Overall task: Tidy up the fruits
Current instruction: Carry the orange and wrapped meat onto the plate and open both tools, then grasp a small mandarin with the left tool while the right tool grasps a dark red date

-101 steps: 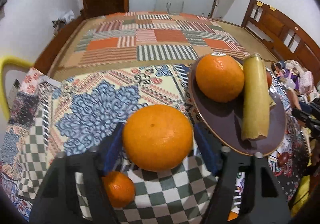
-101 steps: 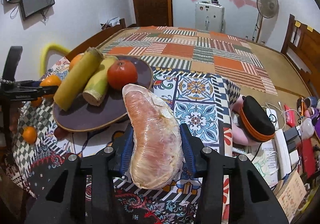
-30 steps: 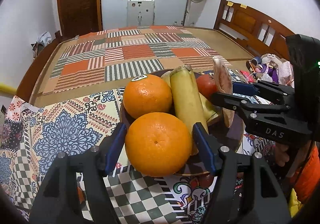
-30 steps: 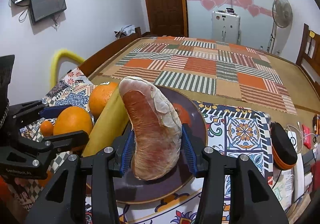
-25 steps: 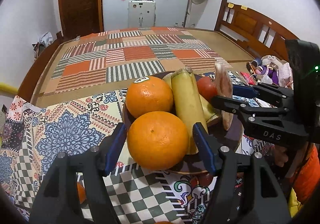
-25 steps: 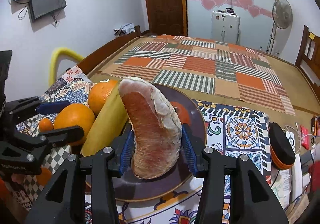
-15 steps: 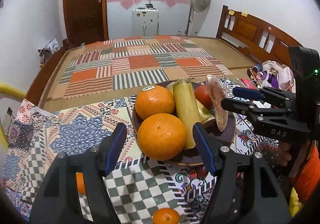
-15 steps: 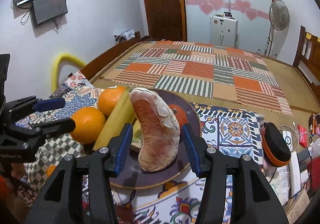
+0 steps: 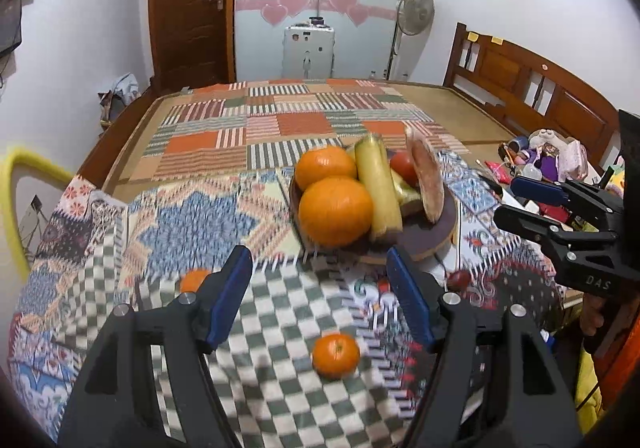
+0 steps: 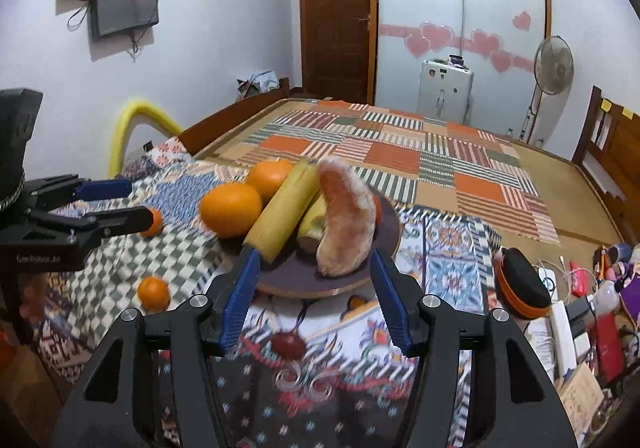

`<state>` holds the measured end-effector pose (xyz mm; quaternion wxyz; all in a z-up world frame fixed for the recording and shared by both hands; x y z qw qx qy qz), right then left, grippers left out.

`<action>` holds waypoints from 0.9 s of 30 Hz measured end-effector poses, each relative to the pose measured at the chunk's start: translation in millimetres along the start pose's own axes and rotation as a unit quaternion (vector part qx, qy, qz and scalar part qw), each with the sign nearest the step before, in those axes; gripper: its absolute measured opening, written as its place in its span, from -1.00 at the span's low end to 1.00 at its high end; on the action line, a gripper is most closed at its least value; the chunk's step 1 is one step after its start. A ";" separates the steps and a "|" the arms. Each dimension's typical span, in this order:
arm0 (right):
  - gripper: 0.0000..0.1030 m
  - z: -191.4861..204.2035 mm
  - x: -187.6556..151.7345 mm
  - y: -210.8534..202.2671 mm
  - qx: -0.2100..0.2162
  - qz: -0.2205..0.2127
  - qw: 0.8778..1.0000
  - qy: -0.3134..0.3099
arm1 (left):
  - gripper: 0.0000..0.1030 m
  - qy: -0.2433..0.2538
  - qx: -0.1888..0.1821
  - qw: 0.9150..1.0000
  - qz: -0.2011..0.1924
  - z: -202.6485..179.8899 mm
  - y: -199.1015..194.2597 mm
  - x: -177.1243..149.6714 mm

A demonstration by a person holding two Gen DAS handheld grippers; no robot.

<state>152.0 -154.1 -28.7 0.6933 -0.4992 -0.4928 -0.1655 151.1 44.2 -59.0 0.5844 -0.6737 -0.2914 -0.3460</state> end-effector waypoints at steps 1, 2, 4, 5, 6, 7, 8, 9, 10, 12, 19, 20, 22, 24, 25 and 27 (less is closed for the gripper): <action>0.05 2.6 -5.5 -0.2 0.001 0.004 1.000 -0.003 | 0.35 0.000 0.003 1.000 0.003 -0.8 -1.2 -5.1; 0.05 2.8 -8.4 -0.4 0.002 0.006 1.000 -0.003 | 0.35 0.002 0.004 1.000 0.005 -3.2 -2.4 -9.0; 0.05 6.1 -19.0 0.8 0.005 0.016 1.000 -0.003 | 0.35 0.001 0.007 1.000 0.010 -4.2 -3.1 -19.1; 0.05 7.2 -24.8 2.7 0.007 0.022 1.000 -0.002 | 0.35 0.000 0.007 1.000 0.012 -4.8 -3.0 -23.5; 0.05 8.1 -29.7 4.9 0.007 0.028 1.000 -0.001 | 0.35 -0.002 0.007 1.000 0.015 -4.6 -2.6 -29.6; 0.05 8.8 -33.9 6.2 0.008 0.032 0.999 0.000 | 0.35 -0.003 0.008 1.000 0.017 -5.0 -2.1 -33.7; 0.05 9.6 -38.5 8.2 0.009 0.037 0.999 0.000 | 0.35 -0.003 0.008 1.000 0.020 -5.3 -1.0 -38.4; 0.05 9.4 -43.3 12.7 0.008 0.043 0.999 0.002 | 0.35 -0.002 0.008 1.000 0.024 -6.5 0.5 -44.3; 0.05 9.4 -46.4 14.7 0.008 0.046 0.999 0.004 | 0.35 -0.002 0.008 1.000 0.026 -7.3 2.1 -48.2; 0.05 7.0 -52.2 20.7 0.009 0.054 0.998 0.006 | 0.35 0.000 0.007 1.000 0.030 -9.1 4.5 -55.4; -0.18 0.9 -61.4 38.2 0.008 0.070 0.997 0.011 | -0.02 -0.002 -0.008 0.999 0.045 -12.0 15.8 -69.0; -0.20 0.5 -62.8 39.8 0.010 0.072 0.997 0.015 | -0.06 -0.001 -0.011 0.999 0.047 -12.7 17.2 -70.2; -0.23 0.4 -64.0 40.8 0.012 0.073 0.997 0.019 | -0.24 0.000 -0.015 0.999 0.047 -13.6 18.9 -72.2; -0.29 1.2 -64.2 40.5 0.008 0.068 0.998 0.017 | -0.32 0.003 -0.012 0.999 0.049 -14.5 21.0 -74.3; -0.32 0.9 -63.9 40.5 0.006 0.066 0.998 0.015 | -0.34 0.004 -0.009 0.999 0.048 -14.7 21.6 -74.9; -0.50 1.3 -63.5 40.5 0.002 0.063 0.998 0.012 | -0.34 0.004 -0.009 0.999 0.045 -14.5 21.6 -75.0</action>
Point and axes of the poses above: each gripper's, at about its wrist camera, not at the fingertips, and y roughly the way its jaws point, z to its left, x to its top, the point moved 2 cm from there along y, roughly the way its jaws point, and after that the axes turned 6 degrees about -z, right-handed, at the moved point
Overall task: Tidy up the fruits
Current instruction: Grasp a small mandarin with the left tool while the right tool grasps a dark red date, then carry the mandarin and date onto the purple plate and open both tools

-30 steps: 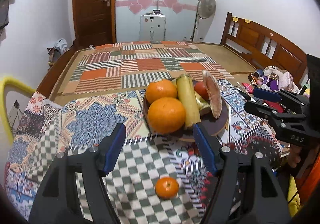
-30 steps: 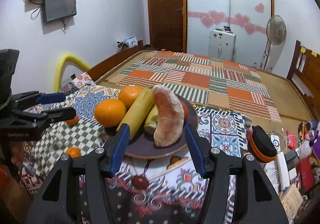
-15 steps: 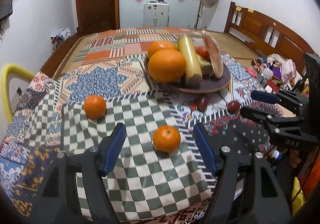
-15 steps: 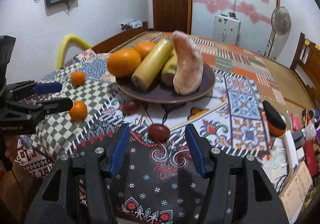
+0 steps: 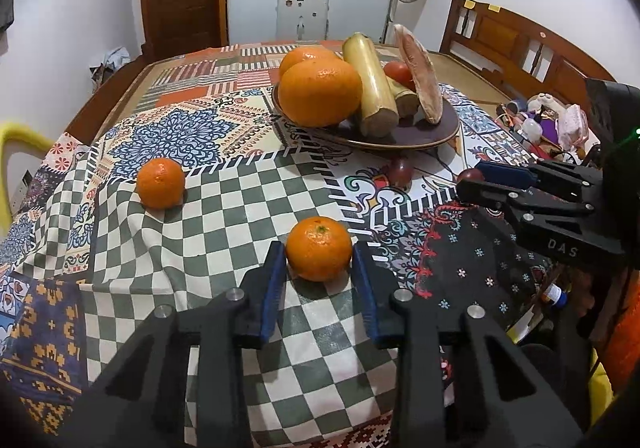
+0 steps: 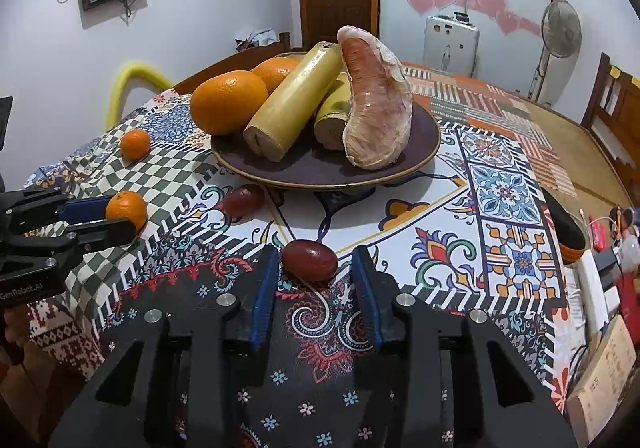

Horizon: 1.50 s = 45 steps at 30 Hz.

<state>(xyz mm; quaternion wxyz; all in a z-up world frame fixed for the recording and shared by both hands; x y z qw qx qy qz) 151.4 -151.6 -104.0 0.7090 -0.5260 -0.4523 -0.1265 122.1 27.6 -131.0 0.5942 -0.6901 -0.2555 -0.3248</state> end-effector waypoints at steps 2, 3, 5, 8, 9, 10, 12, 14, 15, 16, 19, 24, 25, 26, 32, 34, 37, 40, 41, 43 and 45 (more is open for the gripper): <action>-0.54 0.6 1.0 -1.0 0.013 0.000 1.000 0.003 | -0.35 -0.002 -0.001 1.000 0.000 0.6 0.0 0.7; -0.54 2.0 1.1 -0.6 0.013 0.000 1.000 0.003 | -0.35 -0.003 0.000 1.000 0.000 0.9 0.1 1.2; -0.54 4.4 0.7 -1.1 0.016 0.002 1.000 0.001 | -0.35 -0.004 0.001 1.000 0.000 0.9 -0.2 2.4; -0.54 6.6 -0.8 -7.4 0.021 -0.004 1.000 0.001 | -0.35 -0.002 0.000 1.000 -0.008 -1.5 -4.7 7.2; -0.54 6.6 -1.4 -9.3 0.022 -0.005 1.000 0.002 | -0.35 -0.002 -0.001 1.000 -0.010 -2.2 -6.1 9.1; -0.54 6.1 -0.7 -12.8 0.024 -0.009 1.000 0.004 | -0.35 -0.001 -0.002 1.000 -0.013 -3.6 -7.4 11.3; -0.54 3.9 0.6 -17.0 0.025 -0.015 1.000 0.007 | -0.35 0.000 -0.006 1.000 -0.020 -7.4 -9.6 16.8; -0.54 1.4 5.1 -21.6 0.021 -0.024 0.999 0.008 | -0.35 0.003 -0.005 1.000 -0.028 -11.8 -11.3 21.7; -0.54 -0.1 7.7 -22.0 0.020 -0.026 0.999 0.009 | -0.35 0.006 -0.007 0.999 -0.032 -14.8 -11.9 25.1; -0.54 -1.4 9.9 -23.9 0.019 -0.030 0.999 0.009 | -0.35 0.008 -0.009 0.999 -0.035 -17.1 -12.1 27.5; -0.54 -4.7 17.3 -26.3 0.014 -0.040 0.999 0.010 | -0.35 0.010 -0.018 0.999 -0.042 -24.6 -11.3 35.9; -0.54 -9.1 27.8 -27.8 0.009 -0.056 0.998 0.009 | -0.35 0.013 -0.027 0.998 -0.052 -34.0 -4.2 49.7; -0.54 -10.7 30.6 -27.0 0.008 -0.059 0.998 0.010 | -0.35 0.014 -0.028 0.998 -0.052 -35.1 -2.2 51.5; -0.54 -11.7 32.2 -25.3 0.007 -0.061 0.998 0.011 | -0.35 0.016 -0.028 0.998 -0.052 -36.7 1.1 54.1; -0.54 -16.5 38.4 -12.7 0.009 -0.059 0.998 0.011 | -0.35 0.018 -0.027 0.999 -0.043 -39.6 21.5 60.9; -0.54 -15.8 39.9 -8.0 0.011 -0.057 0.998 0.009 | -0.35 0.019 -0.024 0.999 -0.037 -39.5 28.8 62.4; -0.54 -15.5 41.9 -0.3 0.013 -0.051 0.999 0.003 | -0.35 0.024 -0.022 0.999 -0.033 -39.3 36.0 64.6; -0.54 -13.9 43.2 7.3 0.015 -0.044 0.999 -0.002 | -0.35 0.029 -0.019 0.999 -0.034 -39.5 39.9 66.3; -0.54 -13.9 43.3 8.8 0.014 -0.043 0.999 -0.004 | -0.35 0.029 -0.018 0.999 -0.034 -39.9 41.3 67.1; -0.54 -13.1 43.8 13.8 0.008 -0.038 0.999 -0.009 | -0.35 0.032 -0.019 0.999 -0.034 -41.6 43.3 67.6; -0.54 -12.8 43.5 16.1 0.009 -0.034 0.999 -0.010 | -0.35 0.036 -0.018 0.999 -0.033 -42.9 45.0 67.5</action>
Point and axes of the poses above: each gripper's, at about its wrist camera, not at the fingertips, and y roughly the way its jaws point, z to its left, x to its top, the point moved 2 cm from there along y, roughly the way its jaws point, and after that the axes turned 6 degrees about -z, right-handed, at the moved point
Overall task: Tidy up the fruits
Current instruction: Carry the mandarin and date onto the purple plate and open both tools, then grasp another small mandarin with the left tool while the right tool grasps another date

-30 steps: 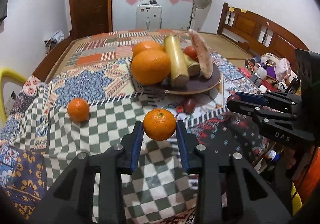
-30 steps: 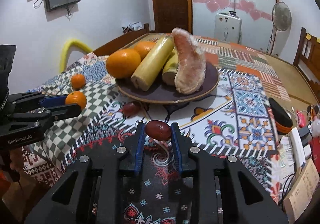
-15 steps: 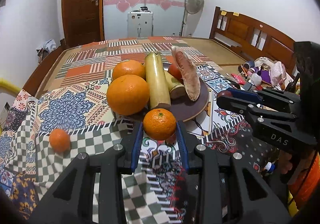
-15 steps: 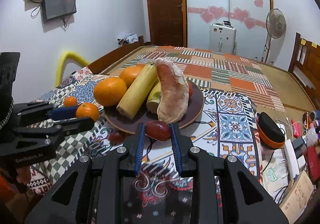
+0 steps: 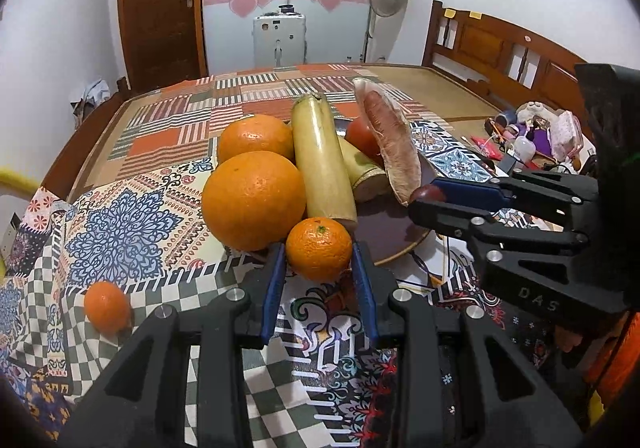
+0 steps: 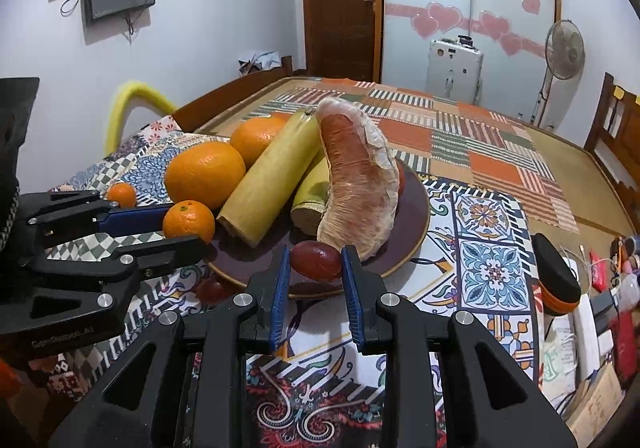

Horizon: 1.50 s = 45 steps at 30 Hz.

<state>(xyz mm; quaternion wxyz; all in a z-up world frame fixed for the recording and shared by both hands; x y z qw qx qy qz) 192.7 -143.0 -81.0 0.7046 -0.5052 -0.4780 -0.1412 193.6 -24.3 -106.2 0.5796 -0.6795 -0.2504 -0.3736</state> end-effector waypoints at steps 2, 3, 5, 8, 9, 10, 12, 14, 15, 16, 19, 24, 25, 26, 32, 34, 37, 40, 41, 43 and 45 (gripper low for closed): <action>-0.54 -0.9 -0.9 2.2 0.002 0.004 1.000 0.001 | -0.35 0.003 0.002 1.000 0.000 0.5 1.4 -0.4; -0.54 -1.0 -1.1 3.2 0.001 0.006 1.000 0.001 | -0.35 0.004 0.002 1.000 0.000 0.9 1.9 -0.7; -0.54 -1.7 -1.1 4.9 0.000 0.008 1.000 0.000 | -0.35 0.002 0.000 1.000 0.000 1.2 2.5 -0.6; -0.52 -1.3 -1.7 8.1 0.000 0.015 1.000 0.000 | -0.34 -0.002 0.000 1.000 0.002 1.8 3.2 -0.7; -0.52 -1.0 -2.1 8.4 -0.001 0.017 1.000 0.001 | -0.33 -0.002 0.000 1.000 0.000 2.2 2.8 -0.7; -0.48 -1.0 -2.2 7.7 -0.001 0.016 1.000 0.001 | -0.33 -0.003 0.000 1.000 0.000 2.4 2.6 -0.5; -0.37 -0.7 -1.8 6.0 -0.002 0.014 1.000 0.001 | -0.32 -0.005 -0.001 1.000 -0.001 3.6 1.7 -0.1; -0.34 -1.4 -1.2 3.3 -0.004 0.010 1.000 0.001 | -0.32 -0.007 -0.002 1.000 -0.003 4.7 -1.1 0.3; -0.34 -2.0 -0.6 2.1 -0.004 0.008 1.000 0.001 | -0.32 -0.007 -0.003 1.000 -0.004 5.4 -3.2 0.4; -0.34 -2.2 -0.3 -0.6 -0.004 0.006 1.000 0.001 | -0.32 -0.008 -0.003 1.000 -0.006 5.8 -5.5 0.3; -0.34 -2.9 0.3 -7.5 -0.003 0.000 1.000 0.004 | -0.32 -0.010 -0.003 1.000 -0.015 10.0 -20.0 -1.4; -0.34 -4.8 0.5 -19.0 0.003 -0.013 1.000 0.011 | -0.32 -0.043 0.009 0.999 -0.023 36.4 -42.5 -3.4; -0.34 -5.2 0.0 -21.7 0.004 -0.015 1.000 0.013 | -0.32 -0.047 0.014 0.999 -0.025 42.1 -46.2 -3.6; -0.34 -5.2 -0.7 -23.3 0.004 -0.016 1.000 0.014 | -0.32 -0.050 0.021 0.998 -0.026 48.0 -49.5 -3.6; -0.34 -2.4 -11.1 -20.7 -0.001 -0.011 1.000 0.015 | -0.32 -0.054 0.076 0.995 -0.018 89.0 -59.9 -12.3; -0.34 -1.5 -15.0 -19.0 0.002 -0.007 1.000 0.019 | -0.32 -0.053 0.093 0.994 -0.005 102.0 -56.6 -18.4; -0.34 -0.8 -19.6 -19.4 0.008 -0.003 1.000 0.020 | -0.32 -0.051 0.106 0.993 0.017 115.6 -45.8 -27.9; -0.33 2.6 -22.5 -19.1 0.010 0.001 1.000 0.016 | -0.31 -0.050 0.123 0.991 0.025 123.4 -35.8 -34.9; -0.33 4.3 -23.4 -18.8 0.012 0.003 1.000 0.015 | -0.30 -0.044 0.134 0.990 0.019 124.1 -35.8 -35.2; -0.28 7.0 -25.7 -19.3 0.016 0.008 1.000 0.012 | -0.29 -0.042 0.138 0.989 0.018 126.5 -34.1 -34.9; -0.22 11.1 -26.8 -19.8 0.019 0.008 1.000 0.008 | -0.27 -0.050 0.135 0.990 0.015 129.2 -33.5 -33.4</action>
Point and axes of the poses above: each gripper's, at about its wrist camera, not at the fingertips, and y roughly the way its jaws point, z to its left, x to its top, the point moved 2 cm from there along y, roughly the way its jaws point, and after that the axes turned 6 degrees about -z, right-handed, at the moved point
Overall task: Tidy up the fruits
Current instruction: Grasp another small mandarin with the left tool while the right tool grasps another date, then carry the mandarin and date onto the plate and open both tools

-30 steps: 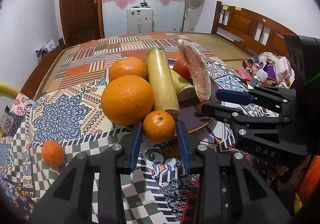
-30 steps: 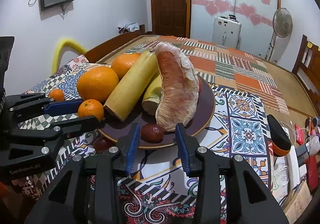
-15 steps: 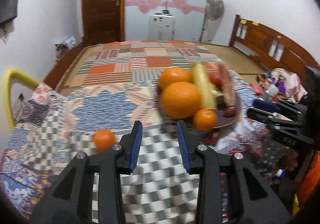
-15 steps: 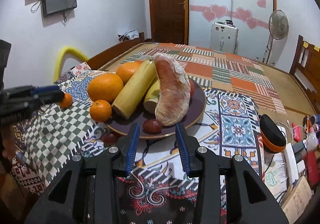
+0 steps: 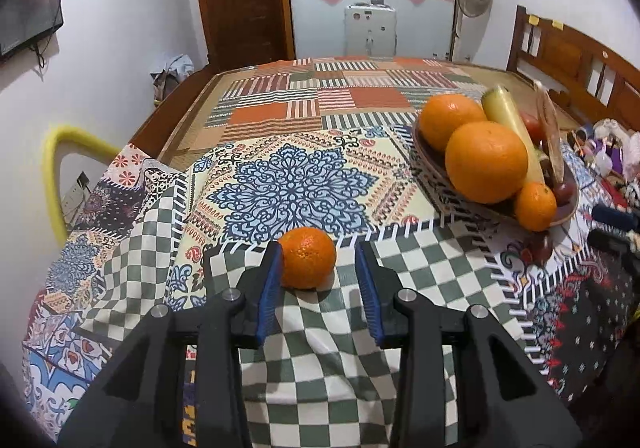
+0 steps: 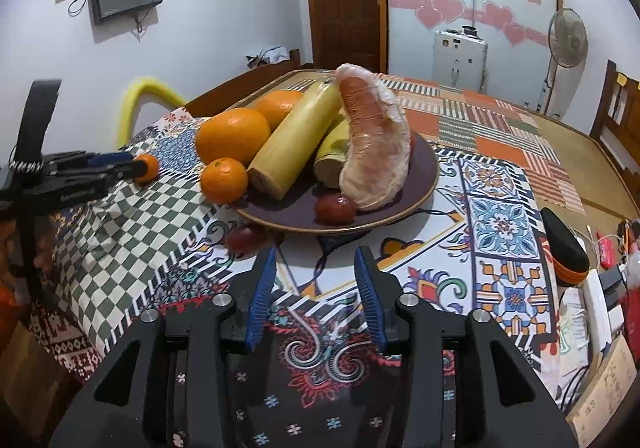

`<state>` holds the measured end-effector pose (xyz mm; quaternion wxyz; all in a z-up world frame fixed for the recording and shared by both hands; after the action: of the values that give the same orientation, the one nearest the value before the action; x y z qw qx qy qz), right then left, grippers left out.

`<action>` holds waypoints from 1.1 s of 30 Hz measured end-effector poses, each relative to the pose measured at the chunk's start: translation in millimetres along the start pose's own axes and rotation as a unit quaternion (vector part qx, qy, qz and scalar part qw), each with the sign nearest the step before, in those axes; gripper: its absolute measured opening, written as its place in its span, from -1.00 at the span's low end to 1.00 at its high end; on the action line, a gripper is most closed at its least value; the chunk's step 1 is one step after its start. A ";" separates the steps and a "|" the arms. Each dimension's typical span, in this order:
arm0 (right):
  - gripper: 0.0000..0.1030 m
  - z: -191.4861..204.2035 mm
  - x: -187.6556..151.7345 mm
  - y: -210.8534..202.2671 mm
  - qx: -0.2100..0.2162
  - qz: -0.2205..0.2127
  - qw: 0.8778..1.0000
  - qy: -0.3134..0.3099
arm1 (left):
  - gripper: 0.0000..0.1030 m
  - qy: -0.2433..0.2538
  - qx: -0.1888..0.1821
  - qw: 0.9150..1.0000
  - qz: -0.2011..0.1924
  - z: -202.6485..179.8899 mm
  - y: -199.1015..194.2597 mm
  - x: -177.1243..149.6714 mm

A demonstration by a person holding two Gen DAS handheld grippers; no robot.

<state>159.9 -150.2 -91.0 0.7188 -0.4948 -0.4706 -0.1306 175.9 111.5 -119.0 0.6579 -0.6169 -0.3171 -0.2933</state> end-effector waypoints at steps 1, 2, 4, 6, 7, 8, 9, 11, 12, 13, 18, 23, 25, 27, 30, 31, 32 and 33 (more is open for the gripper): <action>-0.22 2.2 -0.5 -0.4 0.001 0.000 1.000 -0.002 | -0.27 -0.002 -0.001 1.000 -0.001 1.0 0.3 0.3; -0.22 4.3 -0.8 -0.6 0.003 0.000 1.000 -0.004 | -0.27 -0.005 0.000 1.000 -0.002 2.9 0.8 1.1; -0.22 7.1 -0.6 -0.7 0.006 -0.001 1.000 -0.006 | -0.26 -0.012 0.001 1.000 0.000 6.5 3.6 1.7; -0.22 9.9 0.1 -0.3 0.011 -0.001 1.000 -0.007 | -0.20 -0.009 -0.001 1.000 0.009 7.8 10.2 1.5; -0.22 11.6 0.6 0.3 0.016 -0.001 1.000 -0.006 | -0.10 -0.008 0.001 1.000 0.009 8.2 12.1 1.7; -0.22 13.2 0.6 0.6 0.019 -0.001 1.000 -0.005 | -0.07 -0.008 0.005 1.000 0.008 8.5 13.2 2.2; -0.22 14.6 0.9 1.7 0.020 -0.001 1.000 -0.004 | -0.06 -0.008 0.005 1.000 0.006 8.0 13.8 2.8; -0.22 18.4 1.6 4.2 0.026 -0.001 1.000 -0.005 | -0.06 -0.007 0.003 1.000 0.011 6.7 16.5 2.3; -0.22 21.0 1.9 6.2 0.028 0.001 1.000 -0.006 | -0.06 -0.005 0.000 1.000 0.014 5.9 18.1 0.4; -0.22 23.5 2.0 8.1 0.029 0.002 1.000 -0.008 | -0.06 -0.004 -0.002 1.000 0.018 5.2 19.8 -1.0; -0.22 30.0 5.0 19.0 0.041 0.015 0.999 -0.007 | -0.24 -0.002 -0.014 1.000 0.024 3.6 19.2 -3.9; -0.22 35.1 7.9 31.5 0.053 0.033 0.998 0.000 | -0.28 -0.014 -0.032 0.999 0.011 7.7 7.3 -5.4; -0.22 37.7 7.9 35.3 0.049 0.036 0.998 -0.001 | -0.28 -0.014 -0.037 0.999 0.005 8.4 1.5 -6.6; -0.24 38.4 8.5 38.6 0.045 0.040 0.998 -0.001 | -0.28 -0.014 -0.043 0.999 0.000 7.7 -5.7 -7.7; -0.40 41.7 9.1 41.0 0.031 0.045 0.998 -0.009 | -0.28 -0.012 -0.052 0.999 -0.008 4.2 -15.6 -9.2; -0.40 42.8 9.6 41.9 0.022 0.047 0.999 -0.014 | -0.28 -0.010 -0.055 0.998 -0.011 2.2 -19.2 -9.7; -0.40 43.6 9.9 42.3 0.018 0.048 0.999 -0.016 | -0.28 -0.009 -0.057 0.998 -0.014 0.2 -22.2 -10.0; -0.40 44.2 10.6 43.4 0.016 0.049 0.998 -0.018 | -0.28 -0.008 -0.062 0.998 -0.018 -2.4 -26.5 -10.4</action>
<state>169.5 -89.7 -105.1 0.7235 -0.5083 -0.4603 -0.0787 149.0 107.4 -110.6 0.6106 -0.6528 -0.3145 -0.3196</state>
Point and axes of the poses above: each gripper's, at about its wrist camera, not at the fingertips, and y roughly the way its jaws point, z to its left, x to its top, the point moved 2 cm from there along y, roughly the way its jaws point, and after that the axes turned 6 degrees about -z, right-handed, at the moved point
